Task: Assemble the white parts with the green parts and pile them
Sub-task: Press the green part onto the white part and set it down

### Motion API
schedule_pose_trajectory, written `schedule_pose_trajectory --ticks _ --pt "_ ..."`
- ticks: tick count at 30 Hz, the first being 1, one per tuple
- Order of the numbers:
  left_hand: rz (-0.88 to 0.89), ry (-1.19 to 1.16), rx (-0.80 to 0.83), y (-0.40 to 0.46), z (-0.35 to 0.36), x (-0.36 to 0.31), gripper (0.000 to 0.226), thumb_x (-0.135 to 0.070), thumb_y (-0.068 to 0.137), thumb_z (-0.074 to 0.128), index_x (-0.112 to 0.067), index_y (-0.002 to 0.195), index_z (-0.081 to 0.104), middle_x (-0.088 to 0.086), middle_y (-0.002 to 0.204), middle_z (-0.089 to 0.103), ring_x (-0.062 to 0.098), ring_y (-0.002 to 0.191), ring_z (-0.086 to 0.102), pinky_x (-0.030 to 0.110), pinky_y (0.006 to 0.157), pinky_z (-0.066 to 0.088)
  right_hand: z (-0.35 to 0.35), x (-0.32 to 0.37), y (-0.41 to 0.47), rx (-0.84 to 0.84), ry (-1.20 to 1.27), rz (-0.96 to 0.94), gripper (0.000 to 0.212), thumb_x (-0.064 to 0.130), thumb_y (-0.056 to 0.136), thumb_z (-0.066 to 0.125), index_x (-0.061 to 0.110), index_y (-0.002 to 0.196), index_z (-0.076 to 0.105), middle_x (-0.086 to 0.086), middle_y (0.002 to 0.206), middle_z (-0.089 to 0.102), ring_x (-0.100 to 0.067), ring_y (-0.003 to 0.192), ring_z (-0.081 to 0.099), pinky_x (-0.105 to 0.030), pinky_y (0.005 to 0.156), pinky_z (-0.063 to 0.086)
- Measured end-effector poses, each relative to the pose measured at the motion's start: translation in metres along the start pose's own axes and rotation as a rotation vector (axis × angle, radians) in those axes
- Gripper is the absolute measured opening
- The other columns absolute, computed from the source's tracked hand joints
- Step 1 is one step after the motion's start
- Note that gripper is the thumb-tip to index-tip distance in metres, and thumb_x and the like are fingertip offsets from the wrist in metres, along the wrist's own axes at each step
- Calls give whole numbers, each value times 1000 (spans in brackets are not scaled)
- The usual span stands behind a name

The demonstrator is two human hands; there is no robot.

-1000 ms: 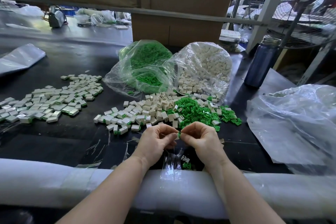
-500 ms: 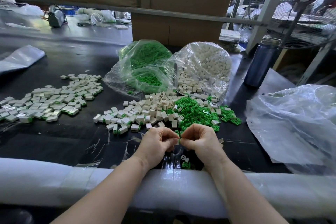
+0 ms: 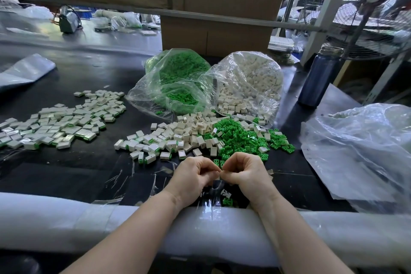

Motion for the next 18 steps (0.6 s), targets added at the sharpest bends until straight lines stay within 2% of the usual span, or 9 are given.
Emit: schedule_pose_trajectory --ticks 3,5,9,11,14,18 --pt "11 -39 -45 0 -4 -2 8 -6 84 65 -13 84 69 -5 69 63 7 64 57 20 70 52 0 -1 1 -27 57 4 18 -8 72 71 9 69 65 1 60 64 -6 55 59 -18 54 48" --pt "27 -22 -73 0 -5 -3 7 -9 83 67 -12 89 70 -2 75 65 12 69 61 24 73 53 -2 -3 1 -54 102 20 15 -7 74 70 6 71 65 0 59 63 -5 53 59 -17 53 47" --pt "59 27 -86 0 -5 -4 22 -11 76 74 -23 93 65 -2 88 67 12 83 64 16 78 51 -4 -6 2 -79 155 46 18 -7 77 67 9 69 65 2 56 63 -6 50 59 -17 50 47" --pt "60 19 -105 0 -7 -2 20 -10 79 71 -24 91 63 2 88 68 16 84 64 24 81 53 -5 -7 2 -89 145 47 16 -2 78 68 11 69 67 2 58 64 -6 53 59 -18 52 47" --pt "36 -26 -113 2 -8 3 6 -15 86 64 -20 89 64 5 83 68 22 80 65 34 79 54 -6 -7 1 -92 201 50 8 5 81 68 7 74 69 -7 65 68 -12 58 61 -21 55 49" --pt "-3 -77 -95 4 -9 8 11 -18 91 57 -15 86 66 -4 73 64 10 70 60 17 69 49 -4 -5 0 -61 171 43 10 5 82 68 9 73 69 -2 62 67 -8 56 61 -20 55 50"
Point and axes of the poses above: each hand's wrist, its own y-axis towards the middle knuckle, its own z-axis out of the palm, x = y × z, the point moved 10 cm from there along y, towards the middle knuckle
